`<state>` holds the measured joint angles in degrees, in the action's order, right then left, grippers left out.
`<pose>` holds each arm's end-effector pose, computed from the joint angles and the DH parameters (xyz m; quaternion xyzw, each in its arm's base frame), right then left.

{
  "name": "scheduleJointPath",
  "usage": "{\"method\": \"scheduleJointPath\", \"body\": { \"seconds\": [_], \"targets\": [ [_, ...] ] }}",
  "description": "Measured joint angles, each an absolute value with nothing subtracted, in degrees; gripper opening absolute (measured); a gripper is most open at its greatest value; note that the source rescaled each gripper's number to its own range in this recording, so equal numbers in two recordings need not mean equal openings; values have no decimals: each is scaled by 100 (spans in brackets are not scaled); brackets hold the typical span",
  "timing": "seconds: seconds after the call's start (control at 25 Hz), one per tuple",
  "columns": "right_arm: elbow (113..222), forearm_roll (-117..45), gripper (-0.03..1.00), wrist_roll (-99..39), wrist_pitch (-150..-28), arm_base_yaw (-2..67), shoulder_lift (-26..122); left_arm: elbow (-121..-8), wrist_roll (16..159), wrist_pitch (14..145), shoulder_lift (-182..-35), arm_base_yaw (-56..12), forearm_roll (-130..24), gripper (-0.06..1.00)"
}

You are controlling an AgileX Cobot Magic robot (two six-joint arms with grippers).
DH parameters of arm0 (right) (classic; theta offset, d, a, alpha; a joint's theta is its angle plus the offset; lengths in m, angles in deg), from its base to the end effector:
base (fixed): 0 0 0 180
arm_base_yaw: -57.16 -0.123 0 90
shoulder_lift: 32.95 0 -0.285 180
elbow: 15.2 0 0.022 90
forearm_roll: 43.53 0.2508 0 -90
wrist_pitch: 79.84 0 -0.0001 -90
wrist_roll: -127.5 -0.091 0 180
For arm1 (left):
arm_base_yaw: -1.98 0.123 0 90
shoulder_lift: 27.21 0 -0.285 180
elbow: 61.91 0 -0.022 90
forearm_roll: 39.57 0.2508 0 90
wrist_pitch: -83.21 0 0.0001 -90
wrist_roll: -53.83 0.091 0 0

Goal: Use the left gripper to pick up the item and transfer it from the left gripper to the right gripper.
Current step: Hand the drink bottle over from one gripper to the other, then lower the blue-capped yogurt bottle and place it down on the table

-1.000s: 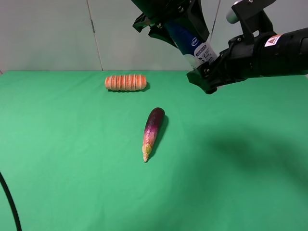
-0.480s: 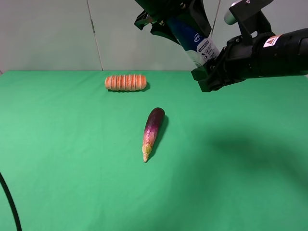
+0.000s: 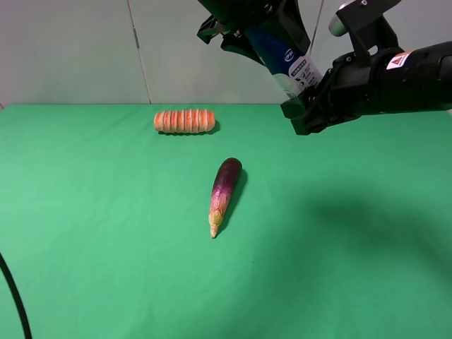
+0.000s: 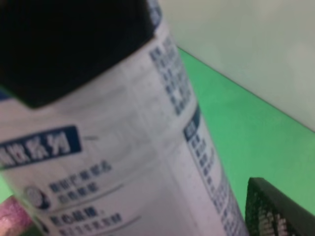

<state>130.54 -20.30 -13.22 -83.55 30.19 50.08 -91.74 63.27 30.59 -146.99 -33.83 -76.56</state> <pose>0.2454 0.1275 0.2639 -0.3248 0.8060 0.0579 0.4914 0.3375 -0.2972 0.3348 0.2518 0.8681 -0.3620 0.2277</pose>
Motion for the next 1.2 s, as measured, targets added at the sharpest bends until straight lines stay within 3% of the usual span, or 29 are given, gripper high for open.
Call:
{"method": "scheduleJointPath", "body": {
  "seconds": [0.32, 0.36, 0.44, 0.52, 0.6, 0.8, 1.2],
  "targets": [
    [13054, -2030, 31, -1322, -8341, 3019, 5008, -9174, 6333, 3083, -14699, -3383, -7656, 3],
    [13054, -2012, 30, -1352, -8341, 3019, 5008, -9174, 6333, 3091, -14699, -3383, -7675, 15],
    [13054, -1961, 0, -1447, -8341, 3025, 5040, -9195, 6329, 3104, -14699, -3383, -7725, 61],
    [13049, -1961, 4, -1458, -8336, 3025, 5059, -9203, 6315, 3105, -14699, -3383, -7734, 84],
    [13049, -1961, 4, -1458, -8354, 3025, 5059, -9203, 6304, 3110, -14699, -3383, -7734, 93],
    [13049, -1961, 4, -1458, -8354, 3025, 5063, -9203, 6304, 3116, -14699, -3383, -7734, 99],
    [13049, -1961, 4, -1458, -8354, 3025, 5063, -9203, 6286, 3120, -14699, -3383, -7729, 99]
  ]
}}
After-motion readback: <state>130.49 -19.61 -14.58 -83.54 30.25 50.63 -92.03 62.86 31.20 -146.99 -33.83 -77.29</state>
